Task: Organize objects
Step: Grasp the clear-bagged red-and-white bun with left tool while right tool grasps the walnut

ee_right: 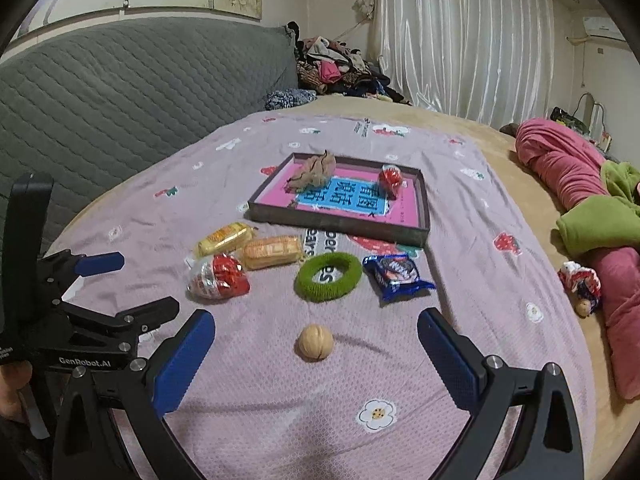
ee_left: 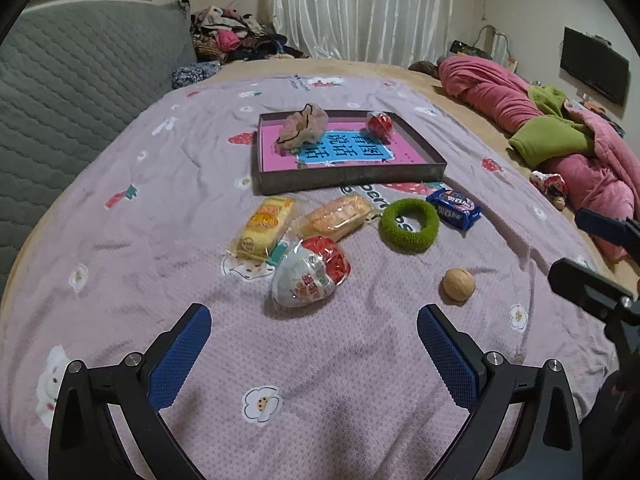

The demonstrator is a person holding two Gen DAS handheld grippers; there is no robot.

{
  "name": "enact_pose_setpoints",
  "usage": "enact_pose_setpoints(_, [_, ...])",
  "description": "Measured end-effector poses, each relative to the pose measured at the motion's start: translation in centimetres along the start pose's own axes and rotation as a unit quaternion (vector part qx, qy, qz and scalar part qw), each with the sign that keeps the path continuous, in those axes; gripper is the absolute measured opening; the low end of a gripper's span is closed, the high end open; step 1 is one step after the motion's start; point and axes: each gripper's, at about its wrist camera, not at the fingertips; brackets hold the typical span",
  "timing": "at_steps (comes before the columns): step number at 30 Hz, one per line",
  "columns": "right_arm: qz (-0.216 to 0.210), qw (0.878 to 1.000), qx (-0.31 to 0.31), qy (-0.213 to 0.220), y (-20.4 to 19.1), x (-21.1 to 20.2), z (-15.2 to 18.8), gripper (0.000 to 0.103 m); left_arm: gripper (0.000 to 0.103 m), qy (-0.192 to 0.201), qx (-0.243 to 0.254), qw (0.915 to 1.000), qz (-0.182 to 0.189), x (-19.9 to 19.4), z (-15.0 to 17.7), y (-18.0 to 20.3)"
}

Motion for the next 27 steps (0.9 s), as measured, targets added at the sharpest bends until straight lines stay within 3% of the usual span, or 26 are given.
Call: enact_pose_setpoints(27, [0.007,0.998,-0.01,-0.055,-1.1,7.3,3.4,0.102,0.103,-0.015,-0.019,0.9996,0.015,5.6,0.8,-3.4])
Point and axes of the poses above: each gripper's, at about its wrist camera, not at the fingertips, and x roughly the way its jaws point, y to its right, z to its underside, and after that the axes turned 13 degrees about z, right-handed
